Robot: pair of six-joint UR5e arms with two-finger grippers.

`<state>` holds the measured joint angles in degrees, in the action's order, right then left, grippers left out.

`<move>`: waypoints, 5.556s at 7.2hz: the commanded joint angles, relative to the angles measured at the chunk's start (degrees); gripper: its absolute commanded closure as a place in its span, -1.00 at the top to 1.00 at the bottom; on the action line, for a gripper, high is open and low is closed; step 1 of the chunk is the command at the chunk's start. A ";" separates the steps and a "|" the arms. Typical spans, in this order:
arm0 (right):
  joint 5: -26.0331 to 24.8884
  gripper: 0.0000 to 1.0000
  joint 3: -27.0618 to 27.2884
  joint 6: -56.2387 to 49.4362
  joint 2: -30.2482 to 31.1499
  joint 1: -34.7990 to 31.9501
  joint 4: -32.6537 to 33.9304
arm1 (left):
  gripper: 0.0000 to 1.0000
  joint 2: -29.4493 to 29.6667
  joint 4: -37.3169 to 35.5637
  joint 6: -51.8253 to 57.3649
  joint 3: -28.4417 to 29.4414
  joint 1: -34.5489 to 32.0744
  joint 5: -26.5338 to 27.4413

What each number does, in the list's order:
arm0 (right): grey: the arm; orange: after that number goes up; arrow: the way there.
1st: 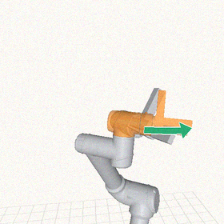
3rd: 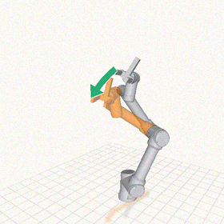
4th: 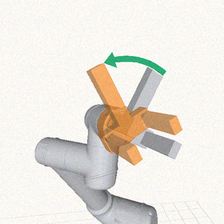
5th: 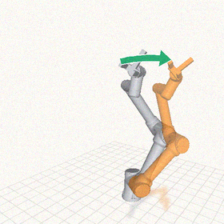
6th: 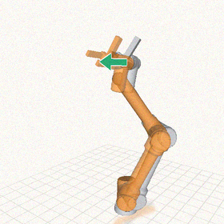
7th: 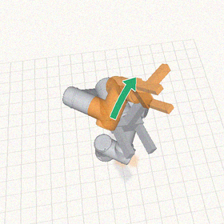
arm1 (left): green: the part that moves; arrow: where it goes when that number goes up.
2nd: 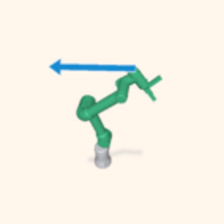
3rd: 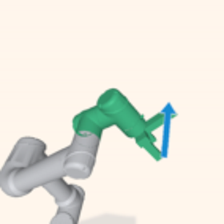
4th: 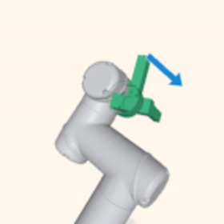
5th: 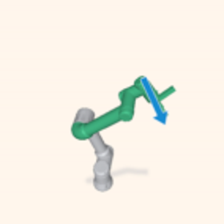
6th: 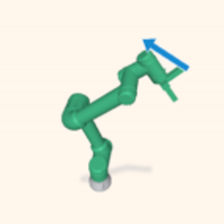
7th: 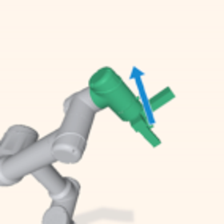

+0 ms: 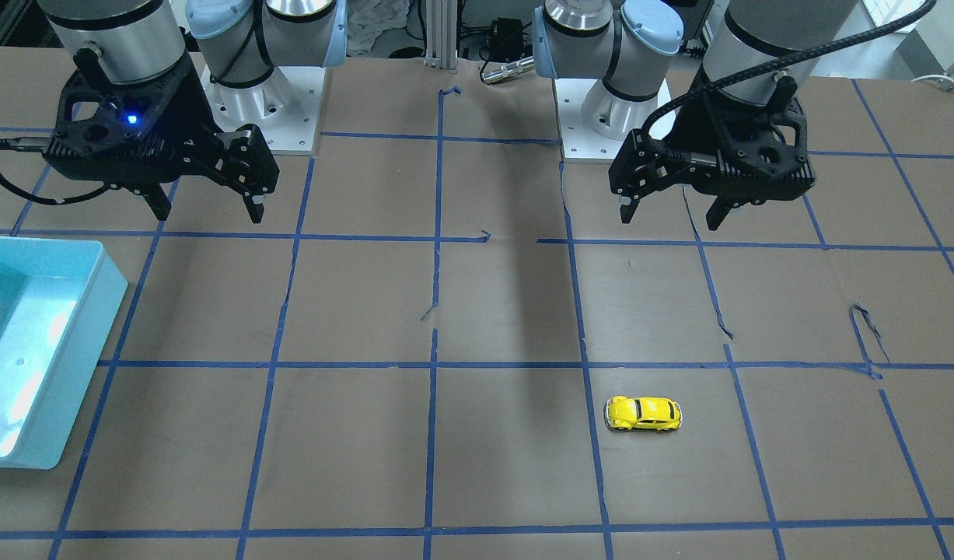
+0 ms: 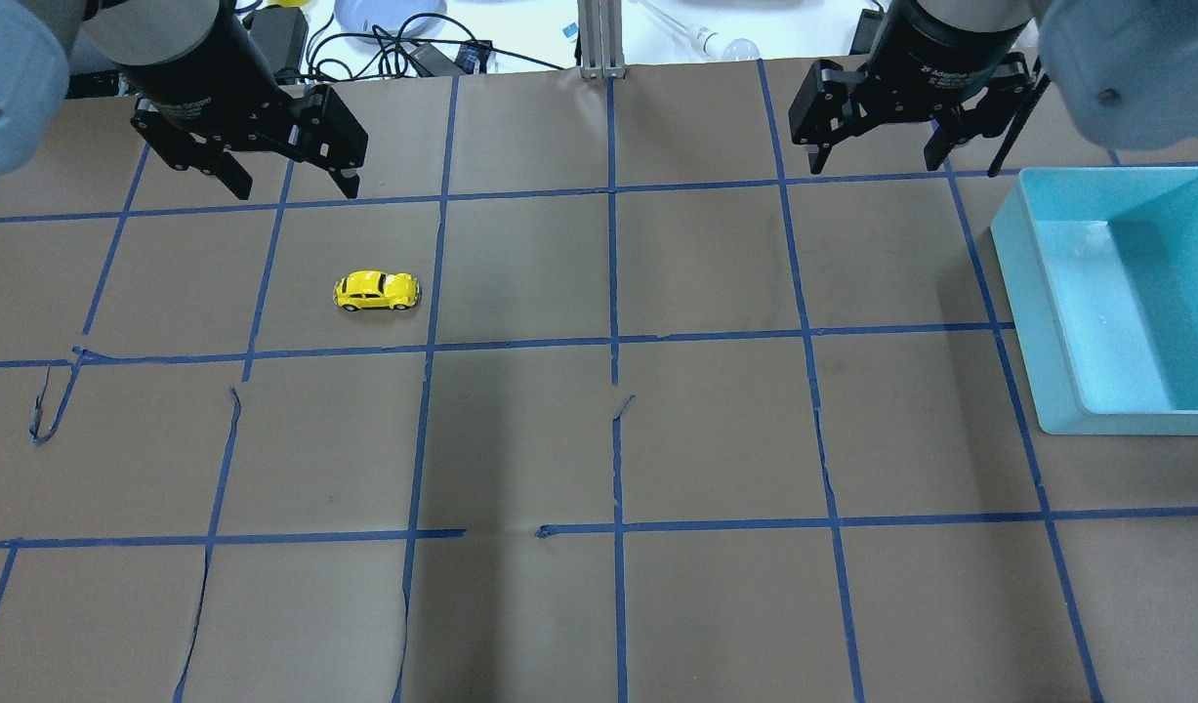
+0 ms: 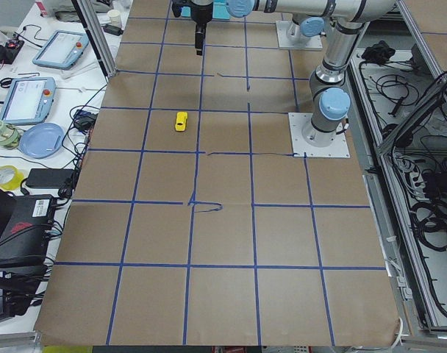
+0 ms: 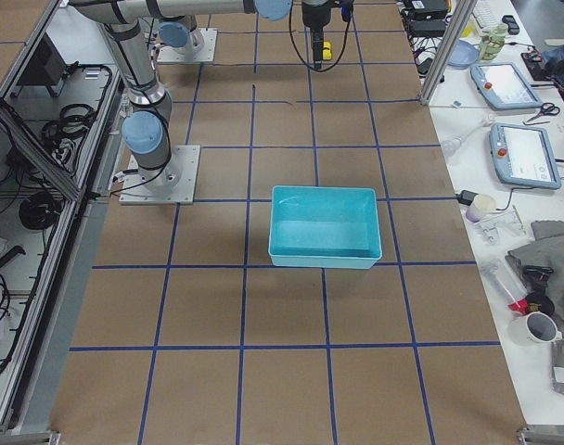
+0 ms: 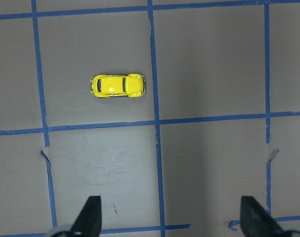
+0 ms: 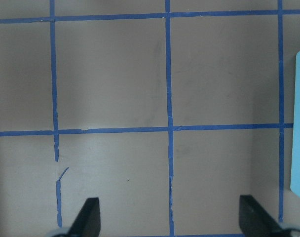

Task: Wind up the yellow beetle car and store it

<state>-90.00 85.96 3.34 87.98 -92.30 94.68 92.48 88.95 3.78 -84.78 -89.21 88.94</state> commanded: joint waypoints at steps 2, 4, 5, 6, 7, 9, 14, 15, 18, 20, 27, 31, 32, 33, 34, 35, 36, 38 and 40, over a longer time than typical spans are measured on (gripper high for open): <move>-0.09 1.00 0.00 -0.35 0.08 0.11 -0.11 | 1.00 0.07 0.09 0.09 0.05 0.09 0.00; -0.09 1.00 0.00 -0.35 0.08 0.11 -0.11 | 1.00 0.25 -0.09 0.09 0.05 0.00 0.00; -0.09 1.00 0.00 -0.44 0.17 0.11 -0.20 | 1.00 0.25 -0.09 0.09 0.05 0.00 -0.17; -0.09 1.00 0.00 -0.35 0.08 0.11 -0.03 | 1.00 -0.01 0.00 0.09 -0.04 0.00 -0.09; 0.00 1.00 0.00 -0.35 0.17 0.11 -0.11 | 1.00 -0.10 0.17 0.09 -0.12 0.00 0.09; 0.00 1.00 0.00 -0.26 0.17 0.11 -0.11 | 1.00 -0.72 0.96 -0.52 -0.12 -0.17 0.09; 0.00 1.00 0.00 -0.35 0.17 0.11 -0.20 | 1.00 -0.45 1.93 -1.40 -0.04 -0.26 -0.61; -0.09 1.00 0.00 -0.35 0.08 0.11 -0.11 | 1.00 -0.54 2.11 -1.41 -0.04 -0.09 -0.61; -0.09 1.00 0.00 -0.35 0.08 0.11 -0.20 | 0.99 -0.46 2.02 -0.97 -0.04 -0.09 -0.70; -0.09 1.00 0.00 -0.35 0.08 0.02 -0.11 | 0.96 -0.19 1.85 -0.44 -0.04 -0.09 -0.88; 0.00 1.00 0.00 -0.26 -0.01 0.02 -0.02 | 0.84 10.42 -11.04 33.50 -7.50 2.54 1.75; 0.00 1.00 0.00 -0.26 0.08 0.02 -0.11 | 0.79 19.92 -21.96 54.62 -7.95 3.51 6.07; 0.00 1.00 0.00 -0.26 0.08 0.02 -0.03 | 0.78 22.55 -24.58 60.67 -7.95 3.86 4.93; 0.00 1.00 0.09 -0.26 0.08 0.02 -0.11 | 0.78 23.70 -24.78 63.17 -7.86 3.95 4.40; -0.09 1.00 0.09 -0.26 0.17 0.02 -0.20 | 0.74 24.76 -24.87 69.98 -7.86 3.95 4.48; -0.09 1.00 0.26 -0.26 0.17 0.10 -0.11 | 0.74 25.29 -24.96 73.53 -7.86 4.04 4.57; -0.09 1.00 0.44 -0.26 0.26 0.02 -0.11 | 0.74 25.47 -24.96 76.35 -7.95 4.04 4.57; -0.09 1.00 0.53 -0.26 0.26 0.02 -0.02 | 0.70 27.04 -29.25 80.30 -7.95 4.13 4.83; 0.00 1.00 0.53 -0.26 0.17 0.02 -0.02 | 0.70 27.67 -32.49 89.24 -9.25 4.39 4.83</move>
<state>-90.03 86.47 3.08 88.19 -92.28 94.65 119.70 59.16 87.34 -93.07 -84.98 93.72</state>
